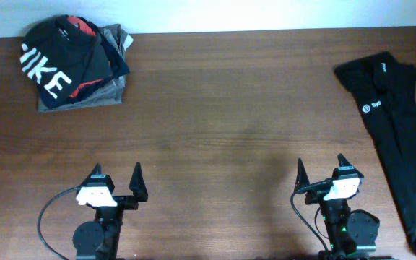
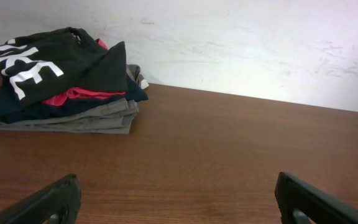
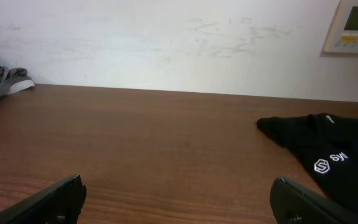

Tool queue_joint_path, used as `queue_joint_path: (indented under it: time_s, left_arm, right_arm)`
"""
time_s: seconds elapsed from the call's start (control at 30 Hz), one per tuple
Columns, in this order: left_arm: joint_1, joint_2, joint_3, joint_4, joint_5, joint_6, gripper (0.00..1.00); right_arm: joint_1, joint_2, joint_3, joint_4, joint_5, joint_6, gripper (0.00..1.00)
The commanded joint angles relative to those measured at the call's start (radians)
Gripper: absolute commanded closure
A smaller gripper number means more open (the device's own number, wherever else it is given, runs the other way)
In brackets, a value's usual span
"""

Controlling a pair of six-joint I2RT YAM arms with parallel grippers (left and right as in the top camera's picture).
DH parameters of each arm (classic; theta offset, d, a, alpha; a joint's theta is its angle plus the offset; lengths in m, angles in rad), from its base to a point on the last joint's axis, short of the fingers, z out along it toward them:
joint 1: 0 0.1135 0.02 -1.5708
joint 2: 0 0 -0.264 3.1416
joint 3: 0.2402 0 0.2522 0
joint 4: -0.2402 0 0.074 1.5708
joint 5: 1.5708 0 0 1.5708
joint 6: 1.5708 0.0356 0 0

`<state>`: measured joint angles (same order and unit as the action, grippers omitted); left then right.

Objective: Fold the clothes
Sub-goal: 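Reach the right gripper to the waistband of the black pants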

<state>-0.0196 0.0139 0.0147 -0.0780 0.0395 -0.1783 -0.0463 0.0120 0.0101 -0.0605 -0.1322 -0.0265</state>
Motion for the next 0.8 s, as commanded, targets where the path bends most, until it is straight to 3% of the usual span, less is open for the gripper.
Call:
queue_joint_path:
  time_s: [0.0, 0.13, 0.23, 0.37, 0.5, 0.77]
  left_arm:
    - [-0.004, -0.008, -0.005, -0.002, -0.011, 0.016, 0.01]
    - [-0.004, -0.008, -0.005, -0.002, -0.011, 0.016, 0.01]
    - [-0.004, -0.008, -0.005, -0.002, -0.011, 0.016, 0.01]
    - [-0.004, -0.008, -0.005, -0.002, -0.011, 0.016, 0.01]
    - [-0.004, -0.008, -0.005, -0.002, -0.011, 0.016, 0.01]
    - [-0.004, -0.008, -0.005, -0.002, -0.011, 0.016, 0.01]
  right_arm:
    - [-0.006, -0.005, -0.005, 0.111, -0.398, 0.376, 0.01]
    - [-0.009, -0.001, 0.021, 0.313, -0.361, 0.376, 0.01]
    - [-0.019, 0.038, 0.122, 0.276, -0.256, 0.32, 0.01]
    - [-0.047, 0.228, 0.332, 0.144, -0.176, 0.13, 0.01]
    - [-0.098, 0.568, 0.59, -0.004, -0.143, 0.003, 0.01]
    - [-0.28, 1.33, 1.266, -0.45, -0.178, -0.003, 0.01]
